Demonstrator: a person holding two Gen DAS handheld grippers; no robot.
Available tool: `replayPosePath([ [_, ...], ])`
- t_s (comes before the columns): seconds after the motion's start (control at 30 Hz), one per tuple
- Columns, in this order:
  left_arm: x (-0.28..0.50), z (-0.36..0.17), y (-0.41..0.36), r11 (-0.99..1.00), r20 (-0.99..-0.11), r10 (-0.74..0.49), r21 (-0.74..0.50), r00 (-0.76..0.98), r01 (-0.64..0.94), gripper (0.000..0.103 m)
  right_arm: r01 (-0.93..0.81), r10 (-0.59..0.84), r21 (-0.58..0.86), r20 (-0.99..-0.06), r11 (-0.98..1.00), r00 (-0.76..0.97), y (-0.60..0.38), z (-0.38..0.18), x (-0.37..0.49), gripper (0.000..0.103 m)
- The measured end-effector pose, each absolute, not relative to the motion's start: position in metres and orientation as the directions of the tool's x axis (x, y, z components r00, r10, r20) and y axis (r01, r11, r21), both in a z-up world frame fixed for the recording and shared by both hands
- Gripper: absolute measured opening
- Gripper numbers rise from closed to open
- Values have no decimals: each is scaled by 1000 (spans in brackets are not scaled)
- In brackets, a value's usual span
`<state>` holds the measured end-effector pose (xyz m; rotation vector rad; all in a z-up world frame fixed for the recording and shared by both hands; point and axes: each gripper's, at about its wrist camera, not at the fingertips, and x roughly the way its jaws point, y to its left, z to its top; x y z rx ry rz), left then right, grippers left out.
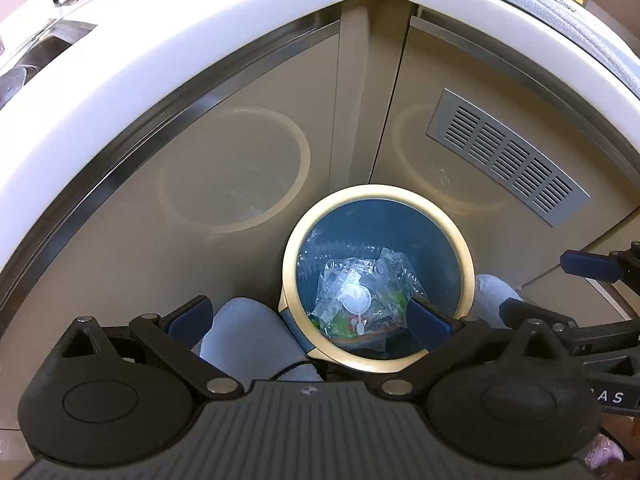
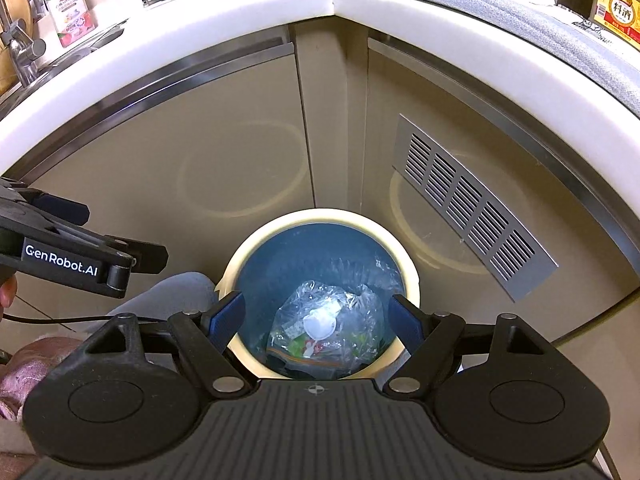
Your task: Collect trash
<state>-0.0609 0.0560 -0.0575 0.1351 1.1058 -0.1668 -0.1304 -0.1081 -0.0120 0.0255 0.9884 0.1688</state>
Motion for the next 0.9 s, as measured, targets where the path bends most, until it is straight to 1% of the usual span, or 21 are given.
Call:
replayPosePath([
  [0.9, -61, -60, 56, 979, -900, -65, 27, 431, 204, 103, -125, 158, 107, -837, 986, 524, -109, -18, -129, 83],
])
